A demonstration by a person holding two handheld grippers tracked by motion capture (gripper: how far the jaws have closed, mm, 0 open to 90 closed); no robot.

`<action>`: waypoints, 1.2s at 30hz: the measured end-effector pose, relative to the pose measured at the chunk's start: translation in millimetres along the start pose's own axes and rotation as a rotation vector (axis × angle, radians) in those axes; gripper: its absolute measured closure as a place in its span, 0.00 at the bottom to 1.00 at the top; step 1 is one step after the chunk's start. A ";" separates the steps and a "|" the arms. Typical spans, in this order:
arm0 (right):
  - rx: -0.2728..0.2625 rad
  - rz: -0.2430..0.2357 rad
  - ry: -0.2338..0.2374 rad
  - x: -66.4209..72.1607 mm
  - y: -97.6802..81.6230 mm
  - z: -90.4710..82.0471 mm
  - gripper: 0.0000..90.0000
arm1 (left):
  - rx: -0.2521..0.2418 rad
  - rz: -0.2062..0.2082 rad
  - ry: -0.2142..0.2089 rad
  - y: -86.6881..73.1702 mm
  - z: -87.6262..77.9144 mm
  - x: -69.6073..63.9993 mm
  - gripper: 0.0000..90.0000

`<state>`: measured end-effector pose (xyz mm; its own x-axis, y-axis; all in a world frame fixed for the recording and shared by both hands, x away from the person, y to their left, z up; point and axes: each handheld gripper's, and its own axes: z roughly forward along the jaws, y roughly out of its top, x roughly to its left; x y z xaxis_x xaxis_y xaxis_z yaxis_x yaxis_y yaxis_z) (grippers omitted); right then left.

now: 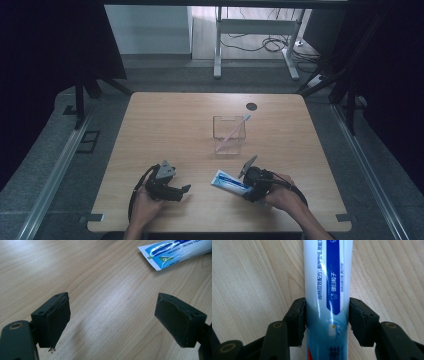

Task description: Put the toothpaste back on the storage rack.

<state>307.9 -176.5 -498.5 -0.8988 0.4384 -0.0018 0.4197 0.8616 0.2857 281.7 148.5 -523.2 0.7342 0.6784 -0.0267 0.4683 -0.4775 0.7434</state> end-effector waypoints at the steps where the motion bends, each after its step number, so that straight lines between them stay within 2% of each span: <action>1: 0.003 0.002 -0.003 0.5 0.9 1.4 0.56 | 0.000 0.000 0.000 0.0 0.1 -0.1 0.15; 4: 0.011 -0.004 -0.014 1.8 2.4 1.1 0.61 | 0.002 0.000 -0.002 0.0 0.7 -0.2 0.15; 7: 0.004 -0.007 -0.023 3.4 2.4 -1.5 0.71 | 0.004 0.003 -0.002 0.1 1.0 -0.7 0.15; 11: -0.013 0.019 -0.031 4.5 1.0 -4.8 0.78 | 0.004 0.004 -0.002 0.3 0.9 -1.0 0.15; 20: -0.049 0.053 -0.022 4.8 -3.0 -8.9 0.80 | 0.003 0.001 -0.001 0.1 0.3 -0.5 0.15; 30: -0.124 0.097 -0.010 2.1 -5.9 -26.3 0.81 | 0.018 0.001 -0.021 -0.8 2.3 -0.5 0.15; 36: -0.166 0.124 -0.011 -2.1 -8.0 -37.5 0.81 | 0.038 0.021 -0.028 -1.6 5.2 -1.1 0.14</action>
<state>301.7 -193.9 -464.9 -0.8397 0.5421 0.0334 0.4998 0.7472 0.4379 282.7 145.6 -527.8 0.7571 0.6526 -0.0304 0.4705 -0.5123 0.7185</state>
